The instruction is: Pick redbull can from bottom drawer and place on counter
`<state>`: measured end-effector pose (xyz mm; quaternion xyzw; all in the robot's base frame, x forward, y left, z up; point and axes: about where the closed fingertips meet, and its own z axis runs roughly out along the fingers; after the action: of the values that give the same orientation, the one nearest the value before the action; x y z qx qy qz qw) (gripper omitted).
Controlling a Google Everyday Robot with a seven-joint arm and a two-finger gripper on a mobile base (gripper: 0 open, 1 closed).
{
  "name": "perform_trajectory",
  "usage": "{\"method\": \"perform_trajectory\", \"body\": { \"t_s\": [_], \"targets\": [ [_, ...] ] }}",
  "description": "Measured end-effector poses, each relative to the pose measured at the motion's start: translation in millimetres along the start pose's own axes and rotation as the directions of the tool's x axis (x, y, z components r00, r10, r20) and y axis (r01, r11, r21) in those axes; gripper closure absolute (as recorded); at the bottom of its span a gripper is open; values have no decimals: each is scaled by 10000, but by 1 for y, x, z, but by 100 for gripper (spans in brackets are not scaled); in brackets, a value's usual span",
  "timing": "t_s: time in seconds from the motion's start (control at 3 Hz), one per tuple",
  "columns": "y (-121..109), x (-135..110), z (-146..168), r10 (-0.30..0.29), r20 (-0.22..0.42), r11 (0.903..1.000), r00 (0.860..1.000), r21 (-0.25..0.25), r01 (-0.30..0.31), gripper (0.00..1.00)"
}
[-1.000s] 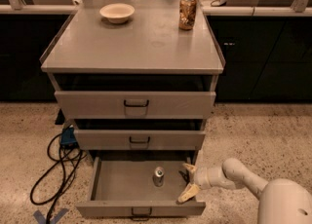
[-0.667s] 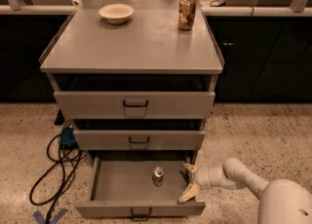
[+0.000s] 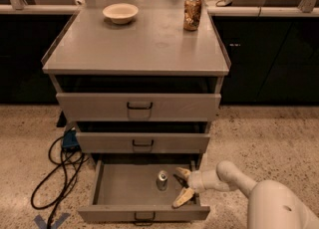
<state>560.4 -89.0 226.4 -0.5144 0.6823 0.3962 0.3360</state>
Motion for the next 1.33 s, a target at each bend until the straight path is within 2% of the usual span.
{"method": "perform_trajectory", "body": {
  "t_s": [0.33, 1.0, 1.33],
  "targets": [
    [5, -1, 36, 120, 646, 9995, 9978, -283, -101, 0],
    [3, 0, 42, 213, 658, 9996, 9976, -213, -199, 0],
    [-14, -2, 49, 621, 1051, 9956, 9925, 634, -690, 0]
  ]
}}
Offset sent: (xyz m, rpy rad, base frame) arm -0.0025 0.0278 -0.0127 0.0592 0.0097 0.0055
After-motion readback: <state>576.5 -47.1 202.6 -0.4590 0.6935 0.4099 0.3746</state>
